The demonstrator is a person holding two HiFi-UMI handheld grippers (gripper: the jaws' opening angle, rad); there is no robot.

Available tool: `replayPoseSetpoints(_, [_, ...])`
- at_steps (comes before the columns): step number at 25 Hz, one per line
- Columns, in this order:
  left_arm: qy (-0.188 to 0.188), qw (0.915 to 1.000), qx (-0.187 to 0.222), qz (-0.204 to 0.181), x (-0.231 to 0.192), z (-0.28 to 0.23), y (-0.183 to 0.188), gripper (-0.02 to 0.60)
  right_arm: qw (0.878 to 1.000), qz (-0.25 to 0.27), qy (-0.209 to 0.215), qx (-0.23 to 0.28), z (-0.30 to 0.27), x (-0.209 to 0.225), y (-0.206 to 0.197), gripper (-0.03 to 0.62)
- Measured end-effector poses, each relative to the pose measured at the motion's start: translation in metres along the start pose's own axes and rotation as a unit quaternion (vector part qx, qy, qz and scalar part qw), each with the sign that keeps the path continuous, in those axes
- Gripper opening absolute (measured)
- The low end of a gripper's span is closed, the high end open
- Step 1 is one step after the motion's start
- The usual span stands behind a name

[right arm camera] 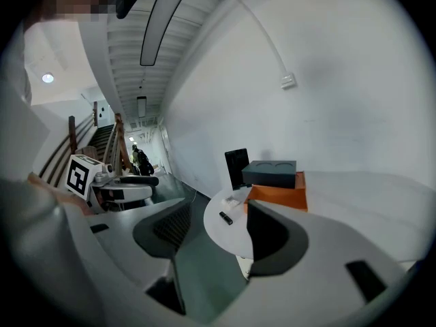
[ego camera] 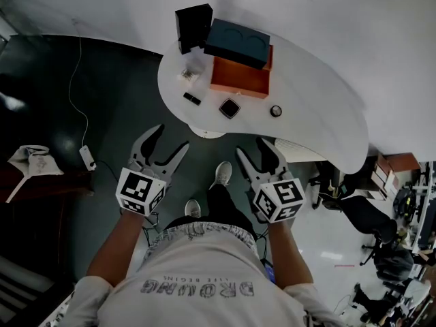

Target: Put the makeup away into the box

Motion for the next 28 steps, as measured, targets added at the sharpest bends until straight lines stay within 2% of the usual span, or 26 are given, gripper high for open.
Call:
replayPoseSetpoints(19, [0.038,0.9985,-0.035,0.016,-0.015,-0.146,0.023,0.296,0.998,-0.007,0.046,-0.036,-0.084,0.138,0.052,0.267])
replayPoseSetpoints(28, [0.062,0.9966,-0.053,0.013,-0.019,-0.192,0.03,0.296,0.997,-0.016,0.068,-0.042,-0.114,0.187,0.064,0.267])
Point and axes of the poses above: the fingertips, and each gripper's own axes: z backward along the fingers, x to its right, y out of its top, the point moved 8 cm from there along z, backward along the fingers, and after that the axes turned 2 degrees about -z, right-handed, at the moved point
